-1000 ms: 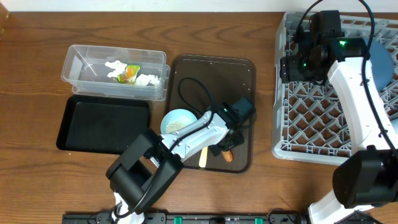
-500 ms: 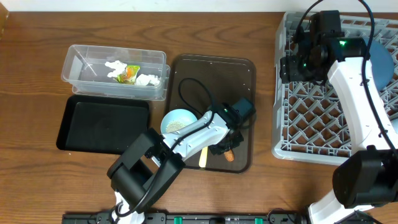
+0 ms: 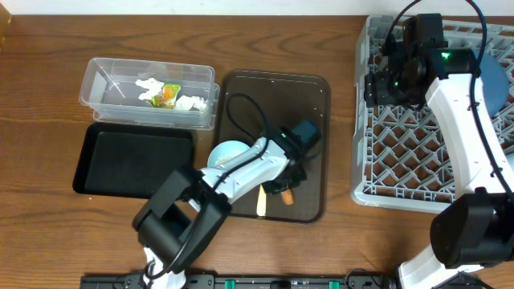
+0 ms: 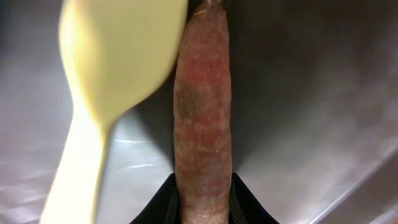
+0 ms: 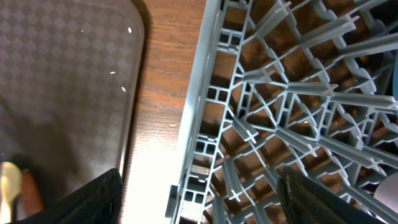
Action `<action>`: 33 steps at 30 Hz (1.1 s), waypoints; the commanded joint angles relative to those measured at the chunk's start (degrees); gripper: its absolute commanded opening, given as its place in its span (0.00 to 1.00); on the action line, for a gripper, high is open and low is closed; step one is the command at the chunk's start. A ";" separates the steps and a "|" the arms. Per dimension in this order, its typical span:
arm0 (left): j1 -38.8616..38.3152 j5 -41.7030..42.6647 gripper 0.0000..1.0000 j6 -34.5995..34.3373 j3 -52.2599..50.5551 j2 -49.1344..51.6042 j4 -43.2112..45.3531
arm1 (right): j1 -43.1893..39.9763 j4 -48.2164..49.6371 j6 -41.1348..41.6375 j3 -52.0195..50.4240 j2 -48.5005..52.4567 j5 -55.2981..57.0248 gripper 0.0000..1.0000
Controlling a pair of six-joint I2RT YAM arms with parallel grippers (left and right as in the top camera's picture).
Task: Sort waste into correct bins and load items into the dishwasher rack
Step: 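Reach left gripper to carrot on brown tray and grasp it, then carry carrot with left gripper and drop it onto black tray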
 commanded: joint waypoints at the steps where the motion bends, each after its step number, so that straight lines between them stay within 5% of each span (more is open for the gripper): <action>1: 1.51 -6.86 0.06 6.14 -0.37 -5.53 -2.34 | -1.25 -0.07 0.57 0.90 -0.02 -0.22 0.79; 10: 2.32 -17.62 0.06 21.55 -0.37 -20.39 -5.27 | -2.03 -0.22 0.57 0.90 -0.02 -0.20 0.79; 17: 8.52 -32.00 0.06 21.66 -0.39 -28.94 -15.23 | -2.03 -0.59 0.37 0.90 -0.02 -0.24 0.79; 24: 24.57 -30.88 0.06 18.99 -0.52 -29.70 -21.40 | -1.40 -0.94 0.37 0.87 -0.02 -6.47 0.78; 33: 44.61 -19.58 0.06 16.74 -1.55 -28.55 -19.98 | 3.19 -0.85 0.37 0.87 -0.02 -6.91 0.78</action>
